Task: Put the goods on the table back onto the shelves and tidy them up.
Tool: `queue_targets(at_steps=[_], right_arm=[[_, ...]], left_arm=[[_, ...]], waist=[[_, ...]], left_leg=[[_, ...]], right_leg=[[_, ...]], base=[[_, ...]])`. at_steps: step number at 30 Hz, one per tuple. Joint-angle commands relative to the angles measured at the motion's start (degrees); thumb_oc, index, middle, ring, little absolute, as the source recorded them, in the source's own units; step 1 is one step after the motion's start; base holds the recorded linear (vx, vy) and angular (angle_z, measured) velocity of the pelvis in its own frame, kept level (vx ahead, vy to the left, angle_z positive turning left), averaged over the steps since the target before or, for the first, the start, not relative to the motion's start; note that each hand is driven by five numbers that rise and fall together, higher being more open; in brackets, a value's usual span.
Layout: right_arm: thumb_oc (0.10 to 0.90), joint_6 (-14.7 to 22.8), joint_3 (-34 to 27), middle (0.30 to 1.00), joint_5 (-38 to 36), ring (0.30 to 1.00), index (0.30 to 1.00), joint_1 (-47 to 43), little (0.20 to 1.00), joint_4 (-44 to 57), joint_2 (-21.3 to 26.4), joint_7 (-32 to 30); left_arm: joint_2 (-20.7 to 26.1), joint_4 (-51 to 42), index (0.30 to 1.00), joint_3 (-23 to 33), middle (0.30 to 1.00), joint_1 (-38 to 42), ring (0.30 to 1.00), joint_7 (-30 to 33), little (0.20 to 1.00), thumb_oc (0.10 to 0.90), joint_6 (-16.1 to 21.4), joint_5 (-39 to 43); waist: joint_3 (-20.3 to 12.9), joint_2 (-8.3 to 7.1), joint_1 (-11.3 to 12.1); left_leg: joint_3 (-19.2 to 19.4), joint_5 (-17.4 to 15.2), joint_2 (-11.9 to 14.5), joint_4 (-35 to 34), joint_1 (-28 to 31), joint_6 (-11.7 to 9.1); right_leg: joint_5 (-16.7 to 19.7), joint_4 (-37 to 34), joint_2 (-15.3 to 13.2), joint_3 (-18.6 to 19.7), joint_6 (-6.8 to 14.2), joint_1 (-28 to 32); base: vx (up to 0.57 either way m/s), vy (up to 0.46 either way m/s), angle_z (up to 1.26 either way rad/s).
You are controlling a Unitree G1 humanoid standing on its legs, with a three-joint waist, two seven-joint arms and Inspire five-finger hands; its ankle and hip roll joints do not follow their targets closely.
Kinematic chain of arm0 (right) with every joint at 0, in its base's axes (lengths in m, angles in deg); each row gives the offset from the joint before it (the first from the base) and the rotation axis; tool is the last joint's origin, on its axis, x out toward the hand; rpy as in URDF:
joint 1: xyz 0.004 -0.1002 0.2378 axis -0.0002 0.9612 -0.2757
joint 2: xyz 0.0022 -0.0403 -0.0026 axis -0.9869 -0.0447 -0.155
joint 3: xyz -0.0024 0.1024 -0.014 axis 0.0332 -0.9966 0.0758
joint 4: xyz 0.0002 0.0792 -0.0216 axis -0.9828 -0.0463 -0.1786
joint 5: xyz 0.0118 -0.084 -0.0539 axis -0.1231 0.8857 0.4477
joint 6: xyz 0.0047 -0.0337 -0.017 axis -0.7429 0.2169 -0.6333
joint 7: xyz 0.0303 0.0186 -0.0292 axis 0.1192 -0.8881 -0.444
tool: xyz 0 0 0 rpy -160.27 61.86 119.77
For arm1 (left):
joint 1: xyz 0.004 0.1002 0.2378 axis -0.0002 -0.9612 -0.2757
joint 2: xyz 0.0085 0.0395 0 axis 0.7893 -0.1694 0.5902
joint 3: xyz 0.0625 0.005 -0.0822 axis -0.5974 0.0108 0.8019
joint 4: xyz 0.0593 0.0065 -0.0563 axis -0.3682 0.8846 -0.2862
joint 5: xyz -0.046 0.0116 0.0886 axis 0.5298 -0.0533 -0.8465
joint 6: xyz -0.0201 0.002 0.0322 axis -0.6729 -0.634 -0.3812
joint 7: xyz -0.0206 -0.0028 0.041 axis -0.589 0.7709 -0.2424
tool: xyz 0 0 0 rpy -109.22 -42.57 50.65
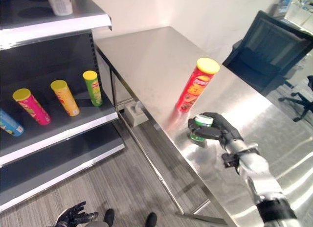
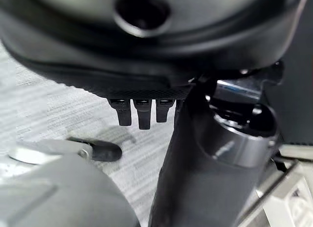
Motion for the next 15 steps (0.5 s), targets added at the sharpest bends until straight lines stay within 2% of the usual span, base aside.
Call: queue_targets(at_steps=[1, 4, 8, 15], right_arm=[[0.400, 4.81, -5.37, 0.300, -1.94, 0.300, 0.300, -3.87, 0.300, 6.30, 2.34, -1.90], [0.400, 5.38, -10.17, 0.300, -6.72, 0.300, 0.300, -1.21, 0.300, 14.11, 2.50, 1.00], [0.400, 5.49, -12.75, 0.300, -10.67, 0.300, 0.300, -0.18, 0.300, 18.17, 1.59, 3.40], [0.400, 6.60, -12.01, 0.300, -12.65, 0.300, 0.300, -4.10, 0.300, 23.30, 0.40, 4.76]], left_arm=[[2.28, 2.08, 0.900, -0.59, 0.900, 1.93, 0.900, 0.45, 0.900, 0.800, 1.34, -1.10], [2.59, 1.69, 0.900, 0.57, 0.900, 1.55, 0.900, -0.18, 0.900, 0.800, 1.46, -1.71], [2.78, 1.53, 0.900, 0.79, 0.900, 1.15, 0.900, -0.97, 0.900, 0.800, 1.55, -2.30], [2.79, 0.90, 0.900, 0.32, 0.900, -0.12, 0.900, -1.95, 0.900, 0.800, 1.92, -3.37]], waist=[[-1.86, -0.58, -0.08], [-2.38, -0.24, -0.80], [-2.96, 0.11, -1.04], [-4.19, 1.12, -0.71]], left_leg=[[3.16, -3.74, 2.56, 0.28, -0.91, -2.76], [3.49, -3.80, 2.89, 0.28, -0.72, -2.87], [3.72, -3.81, 3.23, 0.28, -0.43, -3.05], [3.30, -3.41, 4.40, 0.28, 0.14, -3.80]], right_leg=[[-3.15, 0.50, -4.03, 0.16, 5.07, 2.21], [-3.39, 0.46, -3.76, 0.64, 5.04, 2.20], [-3.71, 0.48, -3.48, 0.90, 4.84, 2.37], [-4.95, 0.38, -2.13, 1.57, 3.86, 3.23]], base=[[0.00, -0.050, -0.01], [0.01, -0.046, -0.02], [0.01, -0.060, -0.11], [0.00, -0.091, -0.03]])
